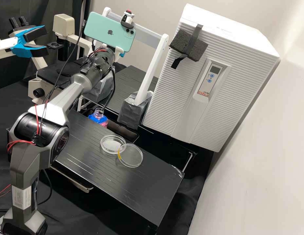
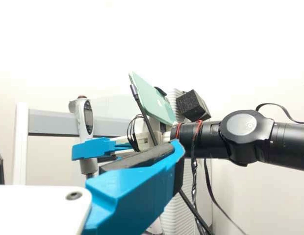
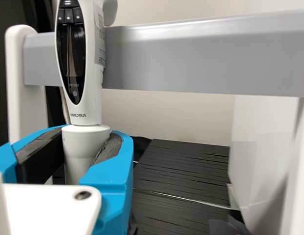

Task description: Use the pipette

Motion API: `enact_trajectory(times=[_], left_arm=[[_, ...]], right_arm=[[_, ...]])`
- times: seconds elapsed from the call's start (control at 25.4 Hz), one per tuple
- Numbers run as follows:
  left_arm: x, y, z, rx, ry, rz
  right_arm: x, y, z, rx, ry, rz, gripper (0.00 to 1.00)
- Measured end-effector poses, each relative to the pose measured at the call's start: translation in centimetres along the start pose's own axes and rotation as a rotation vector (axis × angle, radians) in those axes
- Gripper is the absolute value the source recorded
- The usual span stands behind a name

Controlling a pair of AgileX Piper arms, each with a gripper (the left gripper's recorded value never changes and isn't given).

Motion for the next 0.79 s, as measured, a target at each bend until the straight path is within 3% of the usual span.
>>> enact_trajectory(times=[0.24,0.79], left_arm=[[0.00,0.0,0.0,0.000,0.000,0.000],[0.23,-0.1,0.5,-0.008,-0.021,-0.002]], right_arm=[[-0.1,0.7,0.3,-0.028,-0.055,0.041,0.00],[0.2,1.1,0.4,-0.023,-0.058,0.058,0.00]])
